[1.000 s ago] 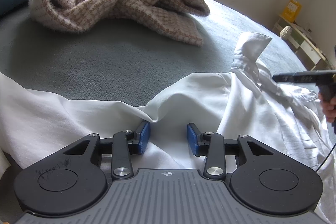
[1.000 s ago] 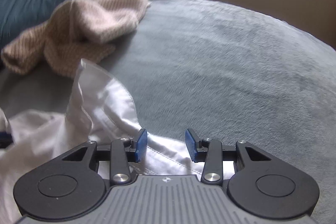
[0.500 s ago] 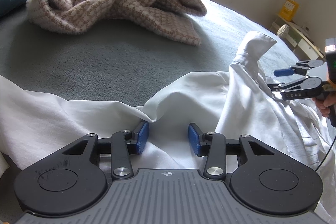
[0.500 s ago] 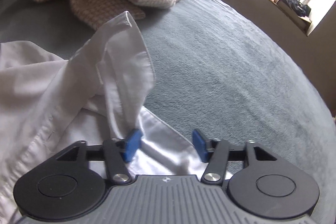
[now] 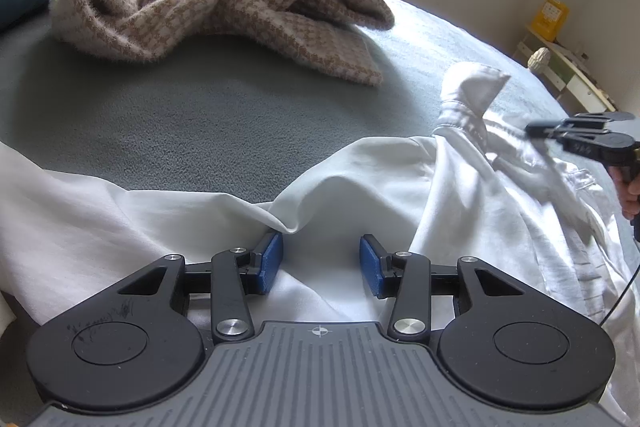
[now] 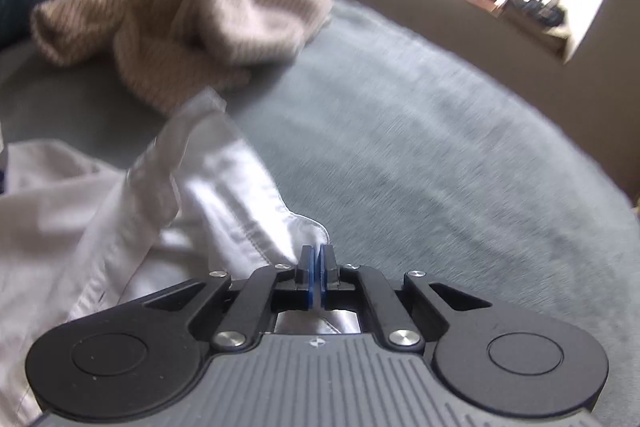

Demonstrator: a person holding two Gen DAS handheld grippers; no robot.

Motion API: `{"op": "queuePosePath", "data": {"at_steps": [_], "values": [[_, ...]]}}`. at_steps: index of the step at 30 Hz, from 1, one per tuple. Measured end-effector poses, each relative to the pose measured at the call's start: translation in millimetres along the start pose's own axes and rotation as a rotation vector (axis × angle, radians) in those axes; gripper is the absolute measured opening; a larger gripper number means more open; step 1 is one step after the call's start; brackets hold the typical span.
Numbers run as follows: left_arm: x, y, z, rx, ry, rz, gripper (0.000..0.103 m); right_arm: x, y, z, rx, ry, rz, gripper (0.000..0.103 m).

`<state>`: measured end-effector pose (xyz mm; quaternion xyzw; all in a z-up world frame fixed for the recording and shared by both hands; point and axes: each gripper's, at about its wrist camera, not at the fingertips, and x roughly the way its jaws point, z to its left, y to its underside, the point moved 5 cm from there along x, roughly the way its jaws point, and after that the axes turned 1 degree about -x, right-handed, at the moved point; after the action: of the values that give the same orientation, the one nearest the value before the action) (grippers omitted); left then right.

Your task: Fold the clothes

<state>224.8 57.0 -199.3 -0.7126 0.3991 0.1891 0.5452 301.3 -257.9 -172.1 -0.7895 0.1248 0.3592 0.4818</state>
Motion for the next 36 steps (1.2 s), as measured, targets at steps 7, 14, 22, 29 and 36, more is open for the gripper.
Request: {"op": "queuePosePath", "data": {"at_steps": [7, 14, 22, 29, 36], "values": [[0.3, 0.5, -1.1, 0.006, -0.008, -0.002, 0.043, 10.3, 7.1, -9.9, 0.031, 0.264, -0.062, 0.001], [-0.2, 0.9, -1.4, 0.001, -0.011, -0.005, 0.043, 18.5, 3.6, -29.5, 0.283, 0.285, -0.062, 0.047], [-0.5, 1.6, -1.4, 0.001, -0.016, -0.022, 0.043, -14.3, 0.1, -46.6, 0.737, -0.127, -0.083, 0.049], [-0.6, 2.7, -2.8, 0.007, -0.030, -0.032, 0.043, 16.6, -15.2, 3.7, 0.751, -0.289, 0.045, 0.058], [-0.8, 4.4, -2.5, 0.013, -0.033, -0.042, 0.042, 23.3, -14.1, 11.2, 0.756, -0.253, 0.066, 0.001]]}}
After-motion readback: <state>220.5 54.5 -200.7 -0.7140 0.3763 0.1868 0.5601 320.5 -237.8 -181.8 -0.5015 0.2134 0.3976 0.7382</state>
